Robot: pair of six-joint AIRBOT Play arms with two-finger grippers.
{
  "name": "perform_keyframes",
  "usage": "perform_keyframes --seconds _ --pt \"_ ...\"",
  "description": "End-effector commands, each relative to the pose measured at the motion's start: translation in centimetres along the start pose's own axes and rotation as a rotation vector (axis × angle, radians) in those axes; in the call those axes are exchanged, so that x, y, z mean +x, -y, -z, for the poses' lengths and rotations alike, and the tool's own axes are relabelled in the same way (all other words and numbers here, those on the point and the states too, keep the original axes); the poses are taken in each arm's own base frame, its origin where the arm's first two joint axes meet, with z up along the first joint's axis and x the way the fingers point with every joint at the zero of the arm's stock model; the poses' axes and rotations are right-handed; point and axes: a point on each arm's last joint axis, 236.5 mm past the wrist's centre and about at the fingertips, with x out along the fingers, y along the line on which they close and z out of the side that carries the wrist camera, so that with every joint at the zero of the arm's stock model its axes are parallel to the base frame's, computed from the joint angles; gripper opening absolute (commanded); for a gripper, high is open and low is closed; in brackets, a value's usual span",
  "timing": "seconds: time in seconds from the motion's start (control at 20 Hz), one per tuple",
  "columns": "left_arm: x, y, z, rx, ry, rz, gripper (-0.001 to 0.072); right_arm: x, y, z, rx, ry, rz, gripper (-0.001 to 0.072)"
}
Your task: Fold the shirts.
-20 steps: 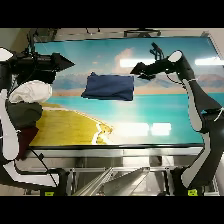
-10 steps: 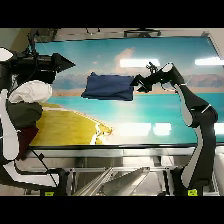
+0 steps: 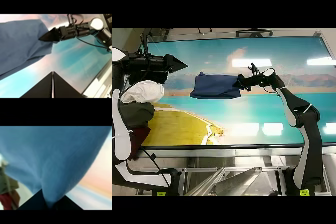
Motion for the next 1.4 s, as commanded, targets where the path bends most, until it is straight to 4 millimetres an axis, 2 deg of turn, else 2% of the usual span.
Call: perform_keyframes --seconds 0.0,0.05,0.15,0.3,0.45,0.55,0.6,0.7,0.75,0.8,0.9,1.0,1.1,1.35 --pt "0.0 0.2 0.4 0.002 -0.017 0.008 0.0015 -2.8 -3.8 -2.0 -0.057 0.072 -0.067 0.0022" --pt "0.0 0.2 0.5 0.001 -0.019 0.009 0.0014 -4.7 -3.7 -3.0 -0.066 0.103 -0.030 0.0022" --pt "0.0 0.3 0.6 0.001 -0.026 0.012 0.0014 -10.0 -2.5 -5.2 -0.072 0.168 0.068 0.0022" --pt "0.0 0.4 0.7 0.001 -0.031 0.015 0.0014 -19.3 -0.4 -7.9 -0.026 0.285 0.127 0.0020" --pt "0.0 0.4 0.9 0.001 -0.038 0.018 0.0014 -29.5 4.2 -8.9 0.098 0.478 0.187 0.0020" --pt "0.0 0.5 0.9 0.001 -0.039 0.018 0.0014 -36.8 8.7 -7.4 0.213 0.649 0.242 0.0020" --pt "0.0 0.5 1.0 0.001 -0.042 0.019 0.0014 -40.6 11.3 -5.7 0.275 0.747 0.280 0.0020" --pt "0.0 0.5 1.1 0.002 -0.044 0.020 0.0014 -47.2 16.3 -1.0 0.403 0.945 0.366 0.0020" --pt "0.0 0.5 1.1 0.002 -0.045 0.021 0.0014 -50.0 18.8 2.0 0.474 1.039 0.410 0.0020" --pt "0.0 0.5 1.1 0.001 -0.045 0.021 0.0014 -52.0 20.8 5.0 0.522 1.102 0.453 0.0020" --pt "0.0 0.5 1.1 0.002 -0.044 0.021 0.0014 -53.8 24.0 10.4 0.607 1.160 0.513 0.0020" --pt "0.3 0.9 1.1 0.007 -0.050 0.026 0.0014 -54.0 25.8 14.0 0.676 1.180 0.534 0.0020" --pt "1.0 1.6 1.4 0.018 -0.064 0.038 0.0014 -53.5 26.5 15.5 0.684 1.170 0.555 0.0021" --pt "2.7 3.8 2.4 0.052 -0.109 0.069 0.0014 -51.5 27.0 16.5 0.713 1.119 0.533 0.0024"
